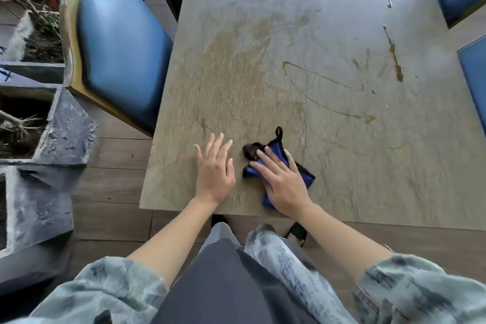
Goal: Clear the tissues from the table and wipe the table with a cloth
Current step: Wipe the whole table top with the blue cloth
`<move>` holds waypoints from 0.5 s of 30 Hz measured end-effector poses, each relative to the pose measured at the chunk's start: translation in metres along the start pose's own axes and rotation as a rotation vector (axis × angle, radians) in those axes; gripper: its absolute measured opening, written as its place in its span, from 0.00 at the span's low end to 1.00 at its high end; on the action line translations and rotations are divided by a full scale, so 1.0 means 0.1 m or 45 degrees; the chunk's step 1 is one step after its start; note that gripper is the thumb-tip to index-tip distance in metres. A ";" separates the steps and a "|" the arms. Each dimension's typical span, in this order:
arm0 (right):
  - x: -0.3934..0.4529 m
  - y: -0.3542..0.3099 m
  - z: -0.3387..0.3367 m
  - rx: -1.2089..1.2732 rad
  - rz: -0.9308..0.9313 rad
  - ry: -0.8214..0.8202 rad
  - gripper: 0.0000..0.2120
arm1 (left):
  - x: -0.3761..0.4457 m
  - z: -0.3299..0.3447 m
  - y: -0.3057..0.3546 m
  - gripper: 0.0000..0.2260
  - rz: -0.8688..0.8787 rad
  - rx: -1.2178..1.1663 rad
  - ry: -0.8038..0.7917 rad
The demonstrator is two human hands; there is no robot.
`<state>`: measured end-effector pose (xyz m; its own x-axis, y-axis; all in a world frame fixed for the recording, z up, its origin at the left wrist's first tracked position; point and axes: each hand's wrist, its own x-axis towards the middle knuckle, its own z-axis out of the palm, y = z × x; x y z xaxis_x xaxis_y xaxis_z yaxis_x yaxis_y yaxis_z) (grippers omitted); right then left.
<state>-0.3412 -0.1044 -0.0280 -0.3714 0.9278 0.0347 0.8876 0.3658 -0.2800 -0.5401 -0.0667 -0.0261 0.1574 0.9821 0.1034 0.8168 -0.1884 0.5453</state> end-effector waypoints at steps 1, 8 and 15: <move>-0.14 0.14 -0.05 -0.013 -0.125 -0.058 0.22 | 0.03 0.05 0.10 0.20 0.007 -0.056 -0.004; -0.32 1.32 -0.45 0.013 0.262 -0.088 0.23 | 0.32 0.32 0.55 0.20 -0.038 -0.221 -0.009; -0.14 0.73 -0.23 0.054 0.307 0.059 0.24 | 0.83 0.60 0.76 0.21 -0.155 -0.032 0.062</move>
<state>-0.2652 -0.0895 -0.0271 -0.1361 0.9907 0.0058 0.9364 0.1306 -0.3257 -0.4315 0.0002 -0.0259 0.0305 0.9967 0.0754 0.8140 -0.0686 0.5768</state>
